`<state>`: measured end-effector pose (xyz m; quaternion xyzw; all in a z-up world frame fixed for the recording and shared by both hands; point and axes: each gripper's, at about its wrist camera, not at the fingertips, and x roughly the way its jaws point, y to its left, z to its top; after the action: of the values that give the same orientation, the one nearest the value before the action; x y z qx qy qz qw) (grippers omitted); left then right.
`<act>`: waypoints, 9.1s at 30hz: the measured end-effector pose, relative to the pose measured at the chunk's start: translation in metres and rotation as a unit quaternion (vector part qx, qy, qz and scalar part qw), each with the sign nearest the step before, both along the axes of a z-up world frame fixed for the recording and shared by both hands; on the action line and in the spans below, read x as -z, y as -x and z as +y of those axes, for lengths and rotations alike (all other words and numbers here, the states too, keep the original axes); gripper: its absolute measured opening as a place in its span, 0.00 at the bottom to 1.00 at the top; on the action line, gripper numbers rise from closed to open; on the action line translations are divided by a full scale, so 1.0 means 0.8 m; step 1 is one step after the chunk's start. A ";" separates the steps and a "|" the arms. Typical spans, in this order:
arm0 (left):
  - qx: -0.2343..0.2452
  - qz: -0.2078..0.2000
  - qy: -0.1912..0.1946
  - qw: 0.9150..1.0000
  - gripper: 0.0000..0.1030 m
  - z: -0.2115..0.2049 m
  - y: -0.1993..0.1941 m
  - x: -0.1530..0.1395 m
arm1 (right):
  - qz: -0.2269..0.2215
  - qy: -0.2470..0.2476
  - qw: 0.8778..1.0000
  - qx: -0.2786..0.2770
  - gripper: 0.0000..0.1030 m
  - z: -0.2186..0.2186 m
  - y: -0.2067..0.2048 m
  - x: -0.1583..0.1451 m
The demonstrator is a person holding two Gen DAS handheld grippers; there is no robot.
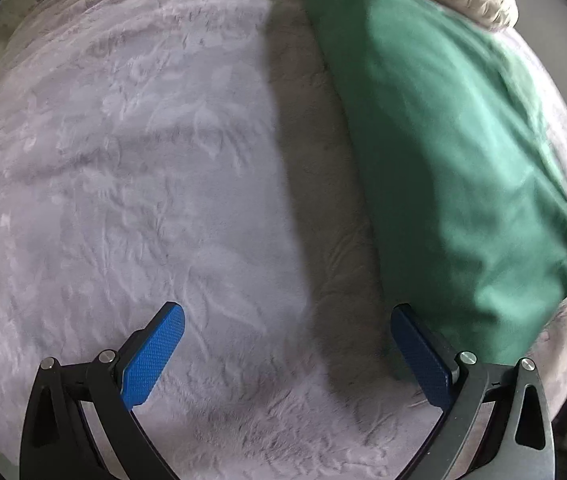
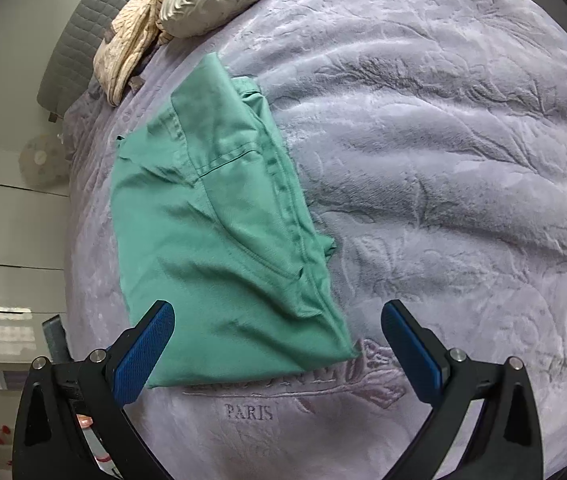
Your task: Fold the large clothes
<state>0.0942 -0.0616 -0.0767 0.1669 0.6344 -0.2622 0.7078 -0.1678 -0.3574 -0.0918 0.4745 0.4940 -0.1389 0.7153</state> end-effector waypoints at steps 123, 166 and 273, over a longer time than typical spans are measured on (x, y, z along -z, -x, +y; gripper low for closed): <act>0.074 0.051 0.008 0.996 0.83 0.231 0.149 -0.029 | 0.142 -0.025 0.957 -0.252 0.02 0.321 -0.031 0.025; -0.058 -0.025 -0.061 0.996 1.00 0.225 0.079 -0.074 | 0.124 0.015 0.973 -0.192 0.07 0.337 -0.101 -0.011; -0.067 -0.050 -0.076 0.994 1.00 0.172 0.072 -0.134 | 0.154 0.199 0.951 -0.181 1.00 0.345 -0.172 -0.120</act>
<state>0.0368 0.0762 0.0307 0.1903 0.6258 -0.1566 0.7400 -0.0301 -0.0813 0.0041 0.1981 0.6378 -0.1743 0.7236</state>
